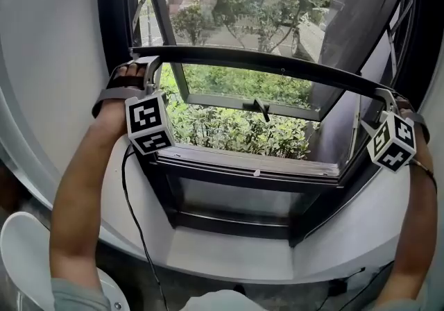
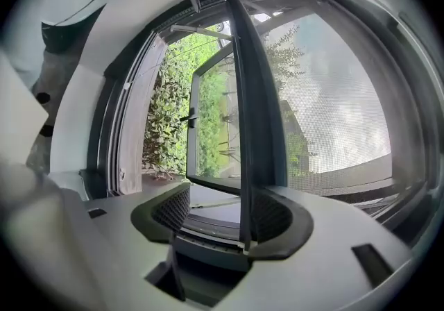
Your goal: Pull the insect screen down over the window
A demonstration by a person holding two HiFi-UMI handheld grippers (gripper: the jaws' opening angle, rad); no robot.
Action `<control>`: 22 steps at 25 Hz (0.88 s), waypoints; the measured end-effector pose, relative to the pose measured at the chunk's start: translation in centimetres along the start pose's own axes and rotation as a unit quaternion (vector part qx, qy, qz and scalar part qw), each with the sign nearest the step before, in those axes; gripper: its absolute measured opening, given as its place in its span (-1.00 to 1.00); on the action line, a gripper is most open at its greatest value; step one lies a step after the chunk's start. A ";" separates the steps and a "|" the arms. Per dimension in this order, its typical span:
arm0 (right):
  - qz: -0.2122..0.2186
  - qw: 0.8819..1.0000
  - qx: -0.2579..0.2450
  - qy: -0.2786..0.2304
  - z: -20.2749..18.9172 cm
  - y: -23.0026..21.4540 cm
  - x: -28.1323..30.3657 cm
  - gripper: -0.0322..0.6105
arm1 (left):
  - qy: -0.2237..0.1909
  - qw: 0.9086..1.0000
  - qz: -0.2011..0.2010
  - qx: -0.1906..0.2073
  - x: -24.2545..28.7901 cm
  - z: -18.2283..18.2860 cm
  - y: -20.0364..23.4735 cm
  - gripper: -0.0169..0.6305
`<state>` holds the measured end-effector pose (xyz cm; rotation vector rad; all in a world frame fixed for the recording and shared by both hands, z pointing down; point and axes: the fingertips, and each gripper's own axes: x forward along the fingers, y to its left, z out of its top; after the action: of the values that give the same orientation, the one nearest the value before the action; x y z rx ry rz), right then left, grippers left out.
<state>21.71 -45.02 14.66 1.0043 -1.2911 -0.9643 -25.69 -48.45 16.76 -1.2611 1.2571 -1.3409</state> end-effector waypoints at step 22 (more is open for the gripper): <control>0.068 0.998 -0.015 0.003 -0.1 10.8 3.6 -0.14 | 0.007 0.997 -0.075 0.018 0.9 -0.3 -12.0 0.49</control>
<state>22.08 -45.31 26.07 0.8835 -1.3189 -0.8731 -25.63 -48.15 28.77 -1.3445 1.1620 -1.4736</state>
